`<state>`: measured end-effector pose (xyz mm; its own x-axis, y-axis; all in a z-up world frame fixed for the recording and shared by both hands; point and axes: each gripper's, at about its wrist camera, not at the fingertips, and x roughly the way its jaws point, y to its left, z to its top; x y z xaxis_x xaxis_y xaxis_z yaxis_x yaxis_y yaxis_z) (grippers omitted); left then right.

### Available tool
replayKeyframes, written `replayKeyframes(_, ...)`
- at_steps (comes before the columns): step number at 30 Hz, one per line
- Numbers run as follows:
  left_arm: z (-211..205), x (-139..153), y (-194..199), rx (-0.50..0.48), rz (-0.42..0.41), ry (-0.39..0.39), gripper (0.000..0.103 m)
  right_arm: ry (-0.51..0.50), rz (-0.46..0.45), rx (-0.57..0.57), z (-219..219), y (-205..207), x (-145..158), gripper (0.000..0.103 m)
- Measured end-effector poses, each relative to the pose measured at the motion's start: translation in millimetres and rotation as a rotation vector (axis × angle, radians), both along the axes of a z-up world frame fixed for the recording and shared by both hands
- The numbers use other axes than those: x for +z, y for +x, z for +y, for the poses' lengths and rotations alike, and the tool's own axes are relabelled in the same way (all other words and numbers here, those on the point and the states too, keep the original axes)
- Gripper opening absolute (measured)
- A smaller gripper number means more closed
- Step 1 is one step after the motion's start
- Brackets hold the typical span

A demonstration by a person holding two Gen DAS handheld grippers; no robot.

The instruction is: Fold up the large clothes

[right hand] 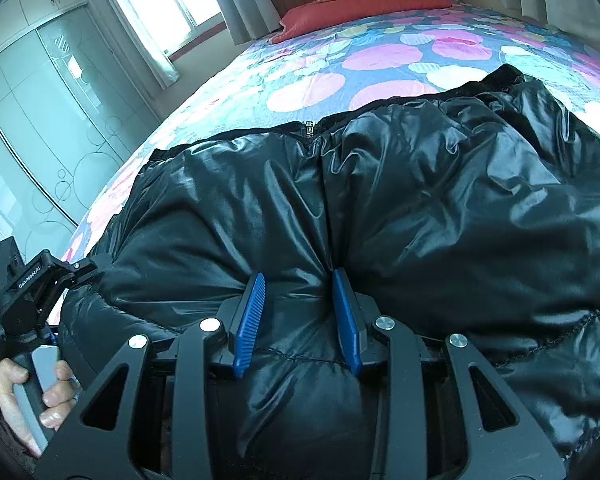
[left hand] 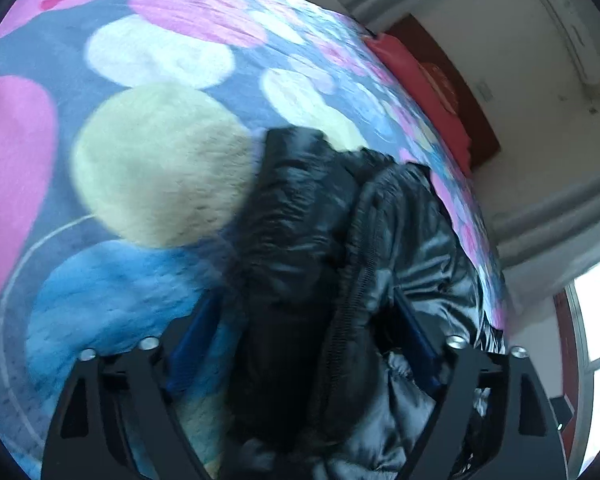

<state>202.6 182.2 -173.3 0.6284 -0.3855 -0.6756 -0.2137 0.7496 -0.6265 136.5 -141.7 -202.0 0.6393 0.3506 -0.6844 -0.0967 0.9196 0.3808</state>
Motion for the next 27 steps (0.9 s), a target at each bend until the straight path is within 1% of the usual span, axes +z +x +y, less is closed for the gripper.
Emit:
replayKeyframes(1,-3,-1,3,-0.016,-0.005,0.001,0.086,-0.001,0.000,0.000,0,0,0,0.034)
replayKeyframes(3,-6,-3,7,-0.037,-0.008,-0.052,0.068,-0.003,-0.001,0.000,0,0,0,0.034)
replayKeyframes(5,-5,-2,8,-0.013,0.008,-0.091,0.051,-0.008,-0.003,0.000,0,0,0,0.034)
replayKeyframes(6,-5,1,8,-0.012,-0.001,-0.104,0.046,-0.010,-0.004,-0.001,0,0,0,0.034)
replayKeyframes(8,-8,14,3,-0.014,-0.039,-0.103,0.033,-0.009,-0.003,0.000,0,0,0,0.034)
replayKeyframes(11,-19,37,-4,-0.022,-0.095,-0.079,0.028,-0.011,-0.004,0.000,0,0,0,0.034)
replayKeyframes(15,-46,76,-12,-0.044,-0.183,-0.058,0.028,-0.005,-0.001,-0.003,0,1,1,0.034)
replayKeyframes(18,-72,96,-14,-0.080,-0.233,-0.048,0.028,0.000,0.005,0.000,-2,3,1,0.034)
replayKeyframes(19,-83,102,-14,-0.097,-0.247,-0.028,0.028,-0.001,0.009,0.005,-3,4,2,0.034)
replayKeyframes(20,-98,110,-16,-0.116,-0.267,0.008,0.028,0.000,0.009,0.007,-3,5,3,0.034)
replayKeyframes(21,-107,116,-18,-0.127,-0.280,0.030,0.028,0.001,0.008,0.008,-6,5,7,0.033)
replayKeyframes(22,-114,119,-18,-0.134,-0.285,0.036,0.028,0.008,0.009,0.006,-9,5,9,0.032)
replayKeyframes(24,-129,127,-21,-0.155,-0.289,0.046,0.028,0.049,0.018,-0.005,-21,1,14,0.031)
replayKeyframes(25,-138,130,-23,-0.164,-0.292,0.065,0.028,0.072,0.014,-0.017,-31,-4,17,0.031)
replayKeyframes(27,-156,133,-26,-0.182,-0.297,0.100,0.028,0.080,-0.001,-0.036,-47,-13,25,0.031)
